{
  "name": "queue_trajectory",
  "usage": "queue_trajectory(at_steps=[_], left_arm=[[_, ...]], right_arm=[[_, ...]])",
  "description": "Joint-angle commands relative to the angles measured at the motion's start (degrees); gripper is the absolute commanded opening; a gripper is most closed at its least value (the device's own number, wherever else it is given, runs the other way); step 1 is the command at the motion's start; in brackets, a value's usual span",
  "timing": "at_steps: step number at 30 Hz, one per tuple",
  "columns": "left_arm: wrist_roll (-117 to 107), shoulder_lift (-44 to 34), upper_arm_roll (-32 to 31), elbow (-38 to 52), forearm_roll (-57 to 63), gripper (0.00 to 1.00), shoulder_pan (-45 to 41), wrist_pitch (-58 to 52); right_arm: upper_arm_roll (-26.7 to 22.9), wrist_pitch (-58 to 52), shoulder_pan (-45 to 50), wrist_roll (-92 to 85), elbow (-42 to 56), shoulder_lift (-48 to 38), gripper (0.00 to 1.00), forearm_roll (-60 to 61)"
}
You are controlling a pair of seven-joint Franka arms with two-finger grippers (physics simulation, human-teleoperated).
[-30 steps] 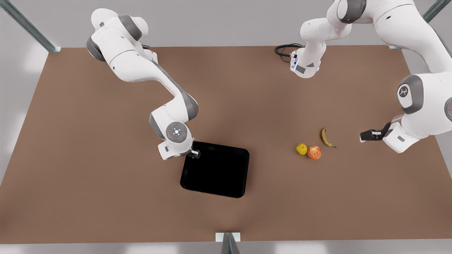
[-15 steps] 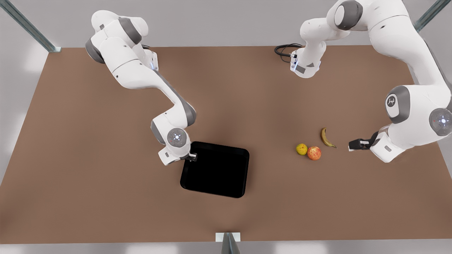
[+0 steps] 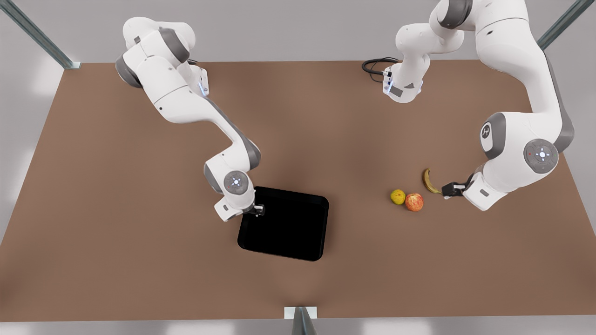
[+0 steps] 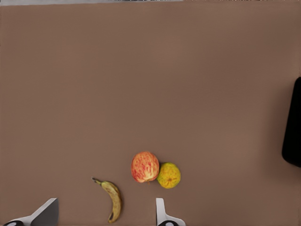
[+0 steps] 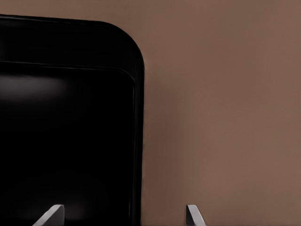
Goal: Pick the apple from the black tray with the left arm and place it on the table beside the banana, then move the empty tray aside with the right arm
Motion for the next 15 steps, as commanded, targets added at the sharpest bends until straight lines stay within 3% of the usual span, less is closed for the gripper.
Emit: queue_trajectory(at_steps=[1,15], left_arm=[[-4.4,-0.2,0.0,0.0,-0.4,1.00,0.1,1.0],[-0.7,-0.5,-0.2,-0.7,0.1,1.00,-0.3,-1.5]], right_arm=[[-0.2,4.7,0.0,-1.5,-1.1,0.0,0.97,-0.6],[-1.1,10.6,0.0,-0.9,-3.6,1.9,0.94,-1.4]])
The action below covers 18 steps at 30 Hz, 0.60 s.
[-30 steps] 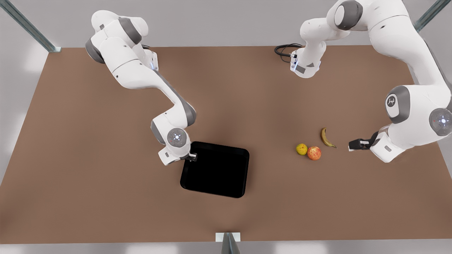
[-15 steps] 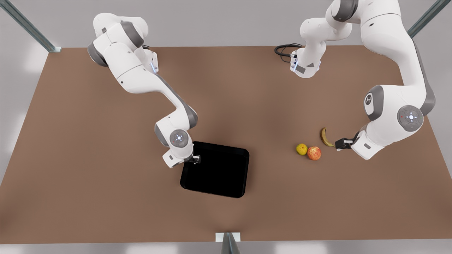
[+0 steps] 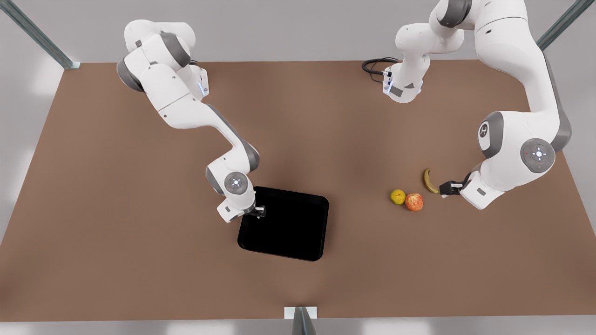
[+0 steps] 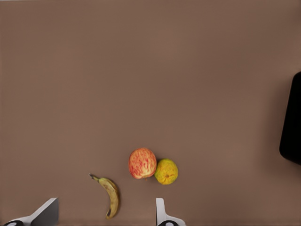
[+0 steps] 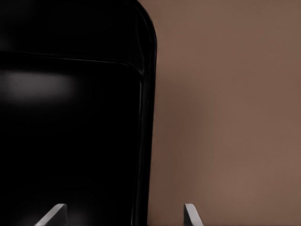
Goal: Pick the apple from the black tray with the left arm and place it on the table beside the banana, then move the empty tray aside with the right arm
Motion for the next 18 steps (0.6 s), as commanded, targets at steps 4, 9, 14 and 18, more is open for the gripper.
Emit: queue_trajectory(at_steps=[4,9,14,18], left_arm=[[-2.5,0.0,-0.1,0.0,0.3,1.00,-0.6,-0.7],[-2.5,0.0,-0.1,0.0,0.3,1.00,-0.6,-0.7],[-2.6,0.0,-0.1,0.0,0.3,1.00,-0.6,-0.7],[-2.6,0.0,-0.1,0.0,0.3,1.00,-0.6,-0.8]], right_arm=[[-0.2,3.4,-0.5,0.0,-1.4,0.0,0.91,0.0],[-0.2,3.2,-0.5,0.5,-1.3,0.0,0.67,0.2],[-0.2,2.8,-0.5,0.3,-1.3,-0.2,0.47,0.2],[-0.2,2.8,-0.5,0.3,-1.3,-0.1,0.39,0.2]])
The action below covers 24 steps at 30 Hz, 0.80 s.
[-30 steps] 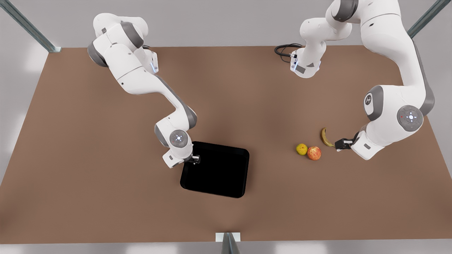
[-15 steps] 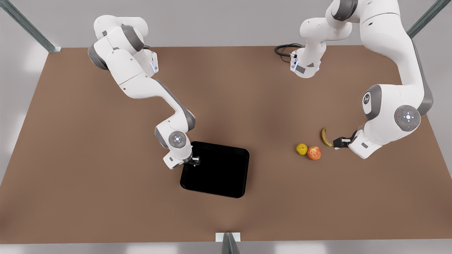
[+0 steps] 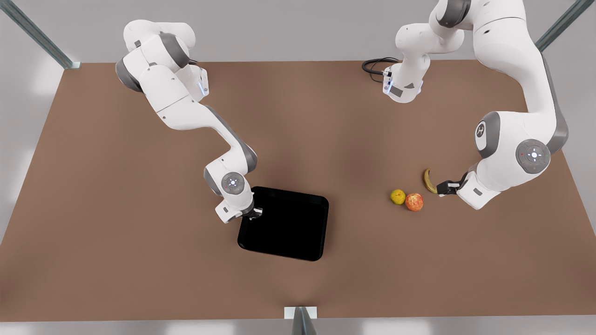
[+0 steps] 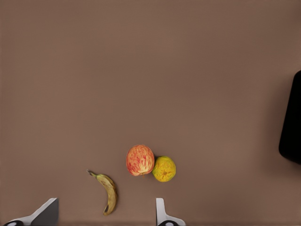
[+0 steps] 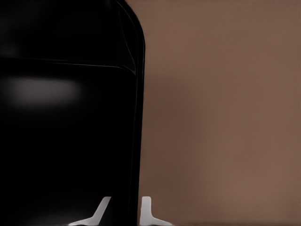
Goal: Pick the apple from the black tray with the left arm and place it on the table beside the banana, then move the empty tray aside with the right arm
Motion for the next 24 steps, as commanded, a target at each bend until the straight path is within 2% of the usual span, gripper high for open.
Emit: queue_trajectory(at_steps=[1,6,15,23,24], left_arm=[[-1.1,-0.1,0.0,0.1,0.0,1.00,0.0,-0.1],[-1.1,-0.1,0.0,0.1,0.0,1.00,0.0,-0.1],[-1.1,-0.2,0.1,0.1,0.0,1.00,0.0,-0.6],[-1.1,-0.3,0.9,0.7,0.1,1.00,0.5,-1.0],[-1.1,-0.3,0.8,0.7,0.1,1.00,0.5,-1.0]], right_arm=[[0.0,0.0,0.0,0.0,0.0,-0.1,0.34,0.0],[0.0,-0.3,0.0,-0.2,0.0,-0.1,0.19,0.0],[0.7,-4.1,0.1,-0.4,0.3,-2.1,0.15,1.4],[3.1,-14.9,0.1,-1.7,0.7,-7.9,0.11,5.3],[3.0,-16.3,0.0,-4.4,0.7,-9.5,0.11,8.6]])
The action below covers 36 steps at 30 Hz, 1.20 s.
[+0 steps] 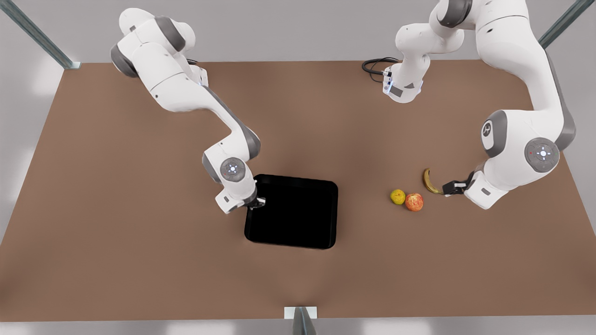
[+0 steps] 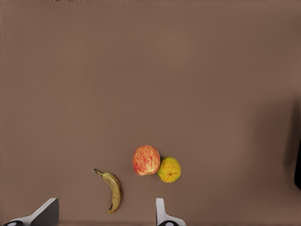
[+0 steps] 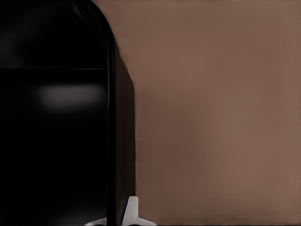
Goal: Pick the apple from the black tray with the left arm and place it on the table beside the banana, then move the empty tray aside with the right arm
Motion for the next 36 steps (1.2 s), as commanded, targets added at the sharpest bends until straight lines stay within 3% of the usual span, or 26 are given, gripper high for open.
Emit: queue_trajectory(at_steps=[1,8,15,26,36], left_arm=[[-0.3,-0.1,0.0,0.0,0.1,1.00,-0.1,-0.3],[-0.3,-0.2,0.1,0.0,0.1,1.00,0.0,-0.3],[-0.3,-0.2,0.2,0.0,0.0,1.00,0.0,-0.3],[-0.4,-0.2,0.1,0.0,0.1,1.00,0.0,-0.3],[-1.2,-0.2,0.1,0.0,0.1,1.00,0.0,-0.3]], right_arm=[[0.0,-8.6,-0.1,-3.9,0.0,-2.1,0.11,3.1],[-2.4,-21.2,-2.0,-15.4,0.1,-9.2,0.10,6.9],[-10.9,-30.8,-2.0,-32.2,0.7,-13.9,0.10,10.4],[-29.5,-33.6,-2.0,-66.2,1.7,-15.8,0.10,10.4],[-39.5,-31.7,-3.2,-82.5,2.4,-10.8,0.09,15.0]])
